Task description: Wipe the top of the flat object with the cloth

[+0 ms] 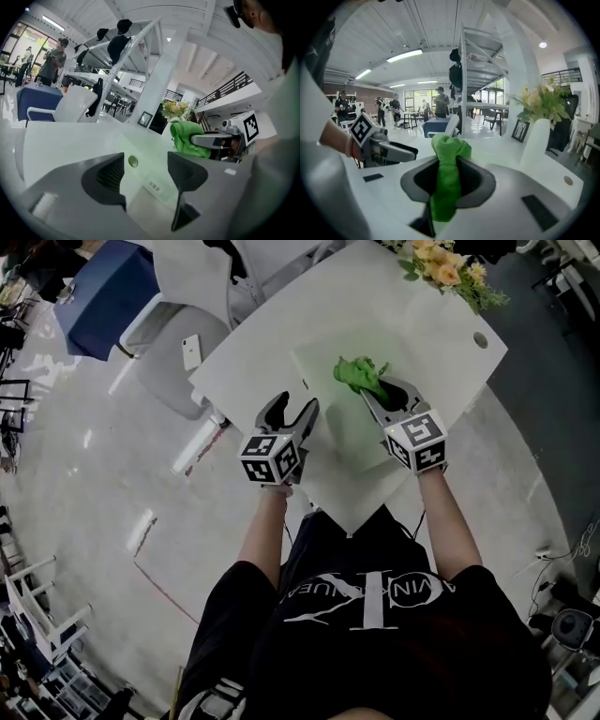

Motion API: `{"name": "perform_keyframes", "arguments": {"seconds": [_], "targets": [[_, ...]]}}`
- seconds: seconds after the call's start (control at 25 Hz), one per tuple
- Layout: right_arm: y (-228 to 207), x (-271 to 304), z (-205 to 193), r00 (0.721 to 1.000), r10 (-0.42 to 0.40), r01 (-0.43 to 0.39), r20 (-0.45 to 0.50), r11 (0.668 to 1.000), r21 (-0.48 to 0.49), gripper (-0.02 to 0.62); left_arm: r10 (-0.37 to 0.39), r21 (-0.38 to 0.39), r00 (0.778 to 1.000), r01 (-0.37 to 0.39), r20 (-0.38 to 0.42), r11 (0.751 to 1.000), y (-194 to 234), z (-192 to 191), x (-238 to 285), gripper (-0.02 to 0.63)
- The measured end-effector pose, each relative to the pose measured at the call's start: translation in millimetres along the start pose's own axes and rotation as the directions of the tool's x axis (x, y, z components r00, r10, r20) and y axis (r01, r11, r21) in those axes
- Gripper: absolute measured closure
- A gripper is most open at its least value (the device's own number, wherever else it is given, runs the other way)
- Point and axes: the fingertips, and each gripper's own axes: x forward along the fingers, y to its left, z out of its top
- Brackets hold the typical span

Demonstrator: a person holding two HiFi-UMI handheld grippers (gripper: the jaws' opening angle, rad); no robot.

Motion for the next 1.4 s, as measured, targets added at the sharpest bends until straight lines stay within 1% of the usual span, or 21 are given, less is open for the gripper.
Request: {"name": "perform_keyframes", "arguments": {"seconds": [0.08,0.24,0.4,0.48,0.6,0.72,0.84,0.96,1.2,1.4], "targets": [[2.6,17.9,5.0,0.999,0.024,-0.025,-0.02,0.999,-0.034,0.526,-0.009,-0.033,1.0,0.009,-0.012,0.999,-0.1,-4.5,7.9,0.327],[10.7,53.2,13.4,0.995,0.077,-0.082,-0.057,0.992,-0.093,0.526,-0.003,-0.085,1.0,0.001,-0.02,0.996,0.3,-10.1,18.0,0.327],[19.3,89.0,23.9,0.988,0.133,-0.143,-0.082,0.982,-0.125,0.527,0.005,-0.109,0.999,-0.009,-0.035,0.994,-0.1,-15.0,27.5,0.328],[24.5,106.1,29.0,0.984,0.157,-0.168,-0.084,0.975,-0.147,0.527,0.006,-0.112,0.999,-0.01,-0.033,0.994,0.3,-16.1,30.5,0.345],[33.6,123.5,23.3,0.973,0.186,-0.207,-0.135,0.964,-0.165,0.527,0.005,-0.117,1.0,-0.008,-0.026,0.993,-2.1,-18.0,30.8,0.37],[40.5,135.6,15.5,0.96,0.199,-0.243,-0.199,0.943,-0.228,0.528,0.01,-0.125,1.0,-0.013,-0.025,0.992,-2.6,-19.2,30.4,0.377],[45.0,143.3,6.4,0.947,0.191,-0.266,-0.257,0.915,-0.302,0.528,0.012,-0.119,1.0,-0.016,-0.028,0.993,-3.4,-20.0,30.8,0.397],[43.4,145.8,4.4,0.944,0.172,-0.264,-0.281,0.906,-0.332,0.528,0.015,-0.117,1.0,-0.018,-0.026,0.993,-3.4,-20.8,30.9,0.407],[17.8,143.5,1.0,0.948,0.096,-0.196,-0.304,0.927,-0.319,0.528,0.01,-0.113,0.999,-0.016,-0.052,0.993,-4.3,-21.5,30.7,0.408],[-8.5,136.0,-4.8,0.948,0.054,-0.151,-0.313,0.944,-0.295,0.528,0.015,-0.117,0.998,-0.022,-0.061,0.993,-3.5,-20.9,29.6,0.41]]}}
